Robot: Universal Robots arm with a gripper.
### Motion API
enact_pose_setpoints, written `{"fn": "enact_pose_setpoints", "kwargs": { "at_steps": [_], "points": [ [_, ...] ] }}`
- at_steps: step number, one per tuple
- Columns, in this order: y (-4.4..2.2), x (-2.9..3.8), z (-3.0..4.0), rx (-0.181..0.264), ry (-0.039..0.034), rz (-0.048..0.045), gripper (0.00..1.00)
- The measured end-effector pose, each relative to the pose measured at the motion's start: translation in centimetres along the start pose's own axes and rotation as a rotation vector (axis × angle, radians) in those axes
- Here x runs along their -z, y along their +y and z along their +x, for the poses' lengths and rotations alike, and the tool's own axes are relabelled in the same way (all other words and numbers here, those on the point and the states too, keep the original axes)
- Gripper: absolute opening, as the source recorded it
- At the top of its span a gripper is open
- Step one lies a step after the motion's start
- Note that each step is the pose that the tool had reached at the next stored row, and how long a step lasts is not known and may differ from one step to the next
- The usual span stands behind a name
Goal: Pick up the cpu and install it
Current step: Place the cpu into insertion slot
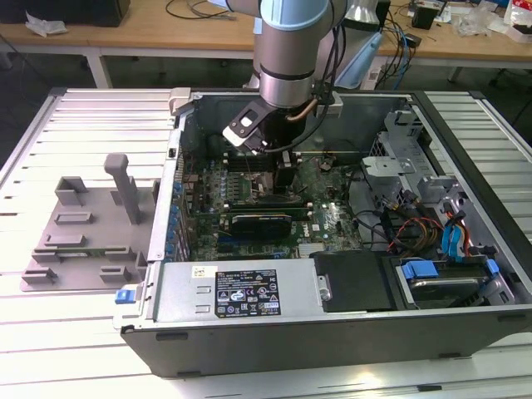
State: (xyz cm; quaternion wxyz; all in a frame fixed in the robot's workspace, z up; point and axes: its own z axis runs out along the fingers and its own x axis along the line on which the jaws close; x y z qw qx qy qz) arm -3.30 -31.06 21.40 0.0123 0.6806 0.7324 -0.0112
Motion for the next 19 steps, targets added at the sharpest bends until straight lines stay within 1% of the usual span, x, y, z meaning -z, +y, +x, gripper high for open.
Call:
{"fn": "enact_pose_setpoints", "kwargs": {
  "at_steps": [5, 13, 14, 19],
  "points": [
    [-0.22, -0.20, 0.05, 0.000, -0.0005, 0.0000, 0.55],
    [-0.28, -0.99, 0.13, -0.001, -0.0011, 0.0002, 0.55],
    [-0.28, -1.07, 0.13, -0.007, -0.0012, 0.0005, 0.55],
    [-0.36, -1.17, 0.15, -0.018, -0.0009, 0.0007, 0.55]
  ]
}}
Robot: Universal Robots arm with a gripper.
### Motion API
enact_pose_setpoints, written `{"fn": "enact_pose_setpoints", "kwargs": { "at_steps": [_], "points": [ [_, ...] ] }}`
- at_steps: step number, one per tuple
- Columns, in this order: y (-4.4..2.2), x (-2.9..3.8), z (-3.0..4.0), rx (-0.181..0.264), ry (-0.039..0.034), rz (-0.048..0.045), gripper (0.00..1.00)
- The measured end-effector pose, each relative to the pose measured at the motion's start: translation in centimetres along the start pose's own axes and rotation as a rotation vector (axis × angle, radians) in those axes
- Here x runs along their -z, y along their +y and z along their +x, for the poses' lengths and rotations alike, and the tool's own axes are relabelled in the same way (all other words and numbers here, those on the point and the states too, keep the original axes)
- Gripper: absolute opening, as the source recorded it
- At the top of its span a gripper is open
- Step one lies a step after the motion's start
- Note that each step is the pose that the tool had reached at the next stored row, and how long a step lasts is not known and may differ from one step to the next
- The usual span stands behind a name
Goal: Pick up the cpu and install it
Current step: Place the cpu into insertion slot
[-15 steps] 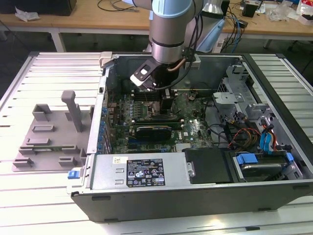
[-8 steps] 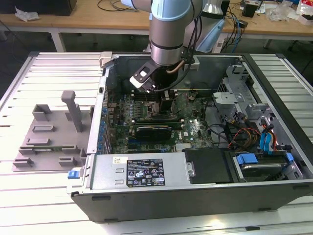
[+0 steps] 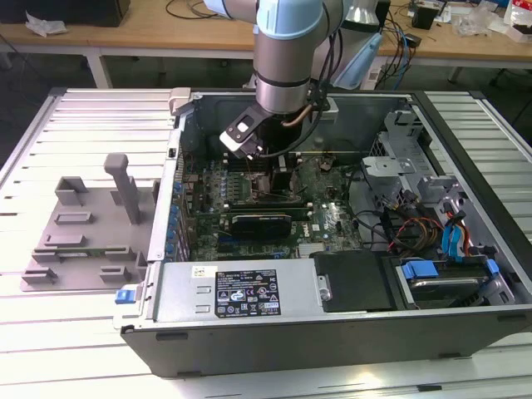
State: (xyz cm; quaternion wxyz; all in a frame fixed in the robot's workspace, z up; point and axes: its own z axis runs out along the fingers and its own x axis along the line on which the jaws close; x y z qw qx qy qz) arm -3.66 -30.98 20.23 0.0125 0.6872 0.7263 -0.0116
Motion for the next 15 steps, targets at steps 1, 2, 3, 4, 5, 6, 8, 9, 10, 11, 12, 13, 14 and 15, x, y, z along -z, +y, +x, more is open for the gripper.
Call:
{"fn": "enact_pose_setpoints", "kwargs": {
  "at_steps": [1, 2, 3, 4, 5, 6, 8, 9, 10, 11, 12, 13, 14, 15],
  "points": [
    [-0.01, -0.03, 0.00, 0.000, 0.0001, 0.0000, 0.55],
    [-0.02, -0.11, 0.00, -0.002, -0.0002, 0.0002, 0.55],
    [-0.03, -0.13, 0.00, -0.007, -0.0001, 0.0004, 0.55],
    [-0.03, -0.19, 0.01, -0.012, 0.0002, 0.0005, 0.55],
    [-0.03, -0.22, 0.01, -0.014, 0.0002, 0.0005, 0.55],
    [-0.03, -0.25, 0.01, -0.014, 0.0001, 0.0007, 0.55],
    [-0.03, -0.31, 0.01, -0.014, 0.0000, 0.0007, 0.55],
    [-0.03, -0.34, 0.01, -0.014, 0.0002, 0.0006, 0.55],
    [-0.02, -0.37, 0.01, -0.014, 0.0004, 0.0006, 0.55],
    [-0.01, -0.41, 0.01, -0.015, 0.0011, 0.0008, 0.55],
    [-0.02, -0.53, 0.00, -0.014, 0.0039, 0.0009, 0.55],
    [-0.01, -0.55, 0.01, -0.015, 0.0043, 0.0007, 0.55],
    [-0.01, -0.56, 0.02, -0.014, 0.0047, 0.0005, 0.55],
    [-0.01, -0.56, 0.02, -0.015, 0.0048, 0.0005, 0.55]
  ]
}}
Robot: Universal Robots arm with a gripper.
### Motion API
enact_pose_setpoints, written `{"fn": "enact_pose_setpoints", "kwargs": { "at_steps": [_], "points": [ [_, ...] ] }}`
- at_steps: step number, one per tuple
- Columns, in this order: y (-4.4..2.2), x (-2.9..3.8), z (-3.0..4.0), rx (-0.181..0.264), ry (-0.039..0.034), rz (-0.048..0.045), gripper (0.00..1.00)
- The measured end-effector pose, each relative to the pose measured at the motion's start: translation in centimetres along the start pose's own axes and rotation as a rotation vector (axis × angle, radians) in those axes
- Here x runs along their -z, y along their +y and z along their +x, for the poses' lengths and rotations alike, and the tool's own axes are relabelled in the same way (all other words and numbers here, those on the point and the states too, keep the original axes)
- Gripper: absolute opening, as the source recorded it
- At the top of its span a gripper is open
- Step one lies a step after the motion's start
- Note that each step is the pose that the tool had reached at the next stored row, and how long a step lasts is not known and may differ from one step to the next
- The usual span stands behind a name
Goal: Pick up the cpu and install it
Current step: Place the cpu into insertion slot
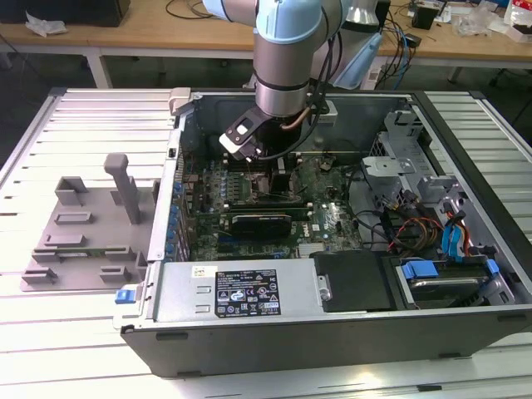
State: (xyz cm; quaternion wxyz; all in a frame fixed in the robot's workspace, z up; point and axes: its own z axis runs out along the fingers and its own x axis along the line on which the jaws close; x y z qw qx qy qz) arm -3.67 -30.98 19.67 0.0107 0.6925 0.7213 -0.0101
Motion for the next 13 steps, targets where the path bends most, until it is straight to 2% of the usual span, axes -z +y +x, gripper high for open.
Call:
{"fn": "enact_pose_setpoints", "kwargs": {
  "at_steps": [8, 13],
  "points": [
    [0.04, 0.16, -0.01, -0.016, 0.0032, 0.0002, 0.55],
    [0.05, -0.04, 0.00, -0.016, 0.0036, 0.0002, 0.55]
  ]
}}
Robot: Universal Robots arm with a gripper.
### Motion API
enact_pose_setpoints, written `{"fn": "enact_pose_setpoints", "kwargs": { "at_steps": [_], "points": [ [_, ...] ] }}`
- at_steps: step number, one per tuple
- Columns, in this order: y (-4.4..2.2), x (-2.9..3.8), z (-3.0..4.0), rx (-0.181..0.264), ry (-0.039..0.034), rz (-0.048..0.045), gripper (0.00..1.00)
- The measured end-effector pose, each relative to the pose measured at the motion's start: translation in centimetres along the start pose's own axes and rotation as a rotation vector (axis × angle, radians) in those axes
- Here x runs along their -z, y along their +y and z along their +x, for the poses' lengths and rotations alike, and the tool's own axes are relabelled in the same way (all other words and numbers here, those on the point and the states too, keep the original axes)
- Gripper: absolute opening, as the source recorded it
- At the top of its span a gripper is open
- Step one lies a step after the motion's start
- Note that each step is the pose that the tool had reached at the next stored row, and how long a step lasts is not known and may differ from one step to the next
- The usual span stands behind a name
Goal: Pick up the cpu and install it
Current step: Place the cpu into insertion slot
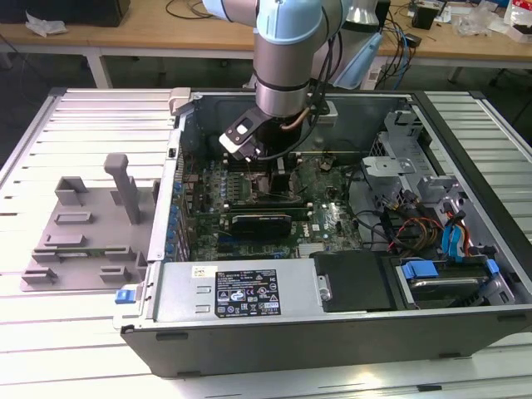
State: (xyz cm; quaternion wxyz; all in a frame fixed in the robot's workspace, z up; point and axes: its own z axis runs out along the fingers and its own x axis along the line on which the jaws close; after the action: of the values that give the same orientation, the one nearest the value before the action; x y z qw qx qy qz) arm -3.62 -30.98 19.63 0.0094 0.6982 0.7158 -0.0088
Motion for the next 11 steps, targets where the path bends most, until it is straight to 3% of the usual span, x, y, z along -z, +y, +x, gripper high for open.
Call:
{"fn": "enact_pose_setpoints", "kwargs": {
  "at_steps": [2, 4, 8, 11],
  "points": [
    [0.00, -0.01, 0.00, 0.000, 0.0002, 0.0000, 0.62],
    [0.00, 0.07, 0.00, 0.000, 0.0102, -0.0003, 0.62],
    [0.00, 0.27, 0.00, 0.000, 0.0191, -0.0006, 0.62],
    [0.00, 0.28, -0.01, 0.000, 0.0202, -0.0005, 0.62]
  ]
}}
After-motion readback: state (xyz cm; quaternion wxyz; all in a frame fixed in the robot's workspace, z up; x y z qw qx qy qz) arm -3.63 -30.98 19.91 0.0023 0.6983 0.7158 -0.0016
